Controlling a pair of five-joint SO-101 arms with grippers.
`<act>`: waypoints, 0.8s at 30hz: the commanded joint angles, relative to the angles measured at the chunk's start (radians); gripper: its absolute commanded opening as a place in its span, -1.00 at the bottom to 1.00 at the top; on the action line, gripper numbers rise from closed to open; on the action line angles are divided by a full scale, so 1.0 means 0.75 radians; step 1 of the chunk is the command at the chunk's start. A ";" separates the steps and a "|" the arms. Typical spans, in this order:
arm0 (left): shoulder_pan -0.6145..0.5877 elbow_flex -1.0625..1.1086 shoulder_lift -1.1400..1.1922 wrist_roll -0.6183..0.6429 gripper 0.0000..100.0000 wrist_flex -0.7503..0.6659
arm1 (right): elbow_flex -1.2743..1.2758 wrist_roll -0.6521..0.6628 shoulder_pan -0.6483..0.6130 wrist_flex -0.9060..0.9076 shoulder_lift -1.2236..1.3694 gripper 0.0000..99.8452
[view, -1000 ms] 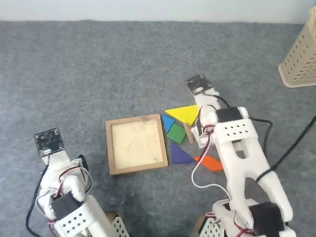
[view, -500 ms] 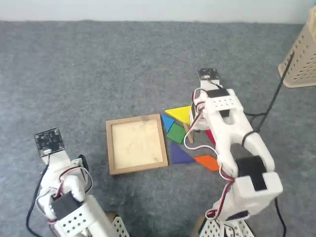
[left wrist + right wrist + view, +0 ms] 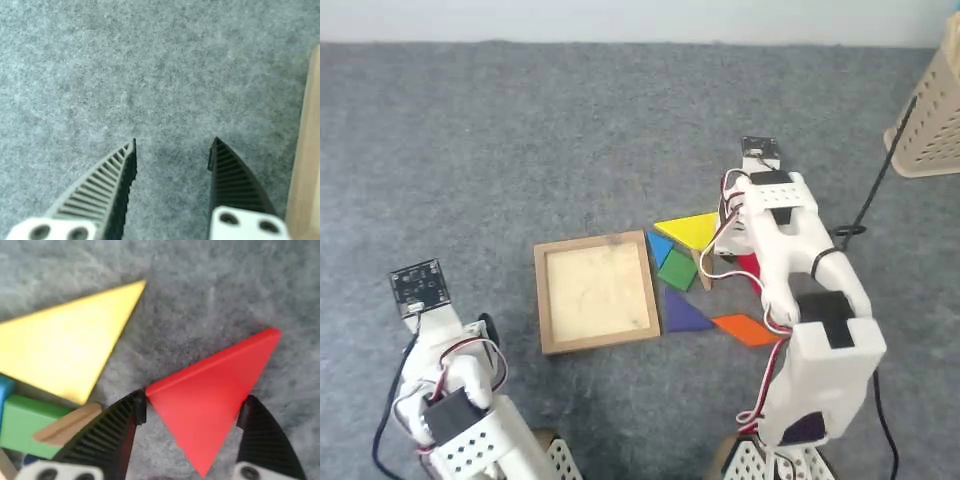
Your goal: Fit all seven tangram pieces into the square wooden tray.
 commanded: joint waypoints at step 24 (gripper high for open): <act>0.004 -0.026 -0.014 0.012 -0.55 0.004 | -0.053 -0.020 0.028 -0.032 0.024 -0.42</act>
